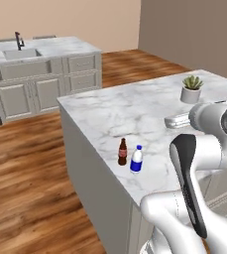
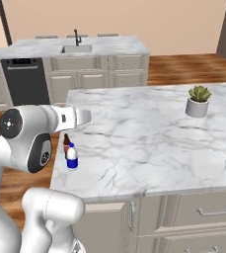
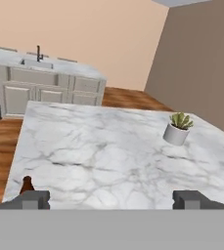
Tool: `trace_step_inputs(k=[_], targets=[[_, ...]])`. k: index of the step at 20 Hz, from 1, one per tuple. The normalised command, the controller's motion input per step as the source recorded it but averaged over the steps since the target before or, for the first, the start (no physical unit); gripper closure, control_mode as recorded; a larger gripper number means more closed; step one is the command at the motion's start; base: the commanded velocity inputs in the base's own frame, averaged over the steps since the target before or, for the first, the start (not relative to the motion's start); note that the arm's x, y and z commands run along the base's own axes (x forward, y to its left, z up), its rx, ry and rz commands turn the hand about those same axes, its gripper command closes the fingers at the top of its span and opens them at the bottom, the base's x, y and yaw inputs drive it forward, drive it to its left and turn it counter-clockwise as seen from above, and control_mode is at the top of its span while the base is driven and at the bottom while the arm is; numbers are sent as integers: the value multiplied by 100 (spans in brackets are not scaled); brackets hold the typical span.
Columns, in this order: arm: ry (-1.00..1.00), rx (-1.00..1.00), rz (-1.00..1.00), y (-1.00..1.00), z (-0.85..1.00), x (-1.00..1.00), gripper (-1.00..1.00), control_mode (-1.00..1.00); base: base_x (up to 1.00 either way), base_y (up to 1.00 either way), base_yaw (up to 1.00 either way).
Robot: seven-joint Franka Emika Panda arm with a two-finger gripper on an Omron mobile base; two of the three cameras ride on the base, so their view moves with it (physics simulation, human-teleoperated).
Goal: Pick the bottled water, bottled drink, water bottle from the counter and place them in the open cabinet.
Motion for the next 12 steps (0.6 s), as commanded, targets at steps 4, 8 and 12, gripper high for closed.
trace_step_inputs(k=[4,8,12], targets=[[0,0,0,0,0,0,-100,100,11,18,-10],[0,0,0,0,0,0,-100,100,0,0,0],[2,0,4,3,-11,0,-100,-100,0,1,1]])
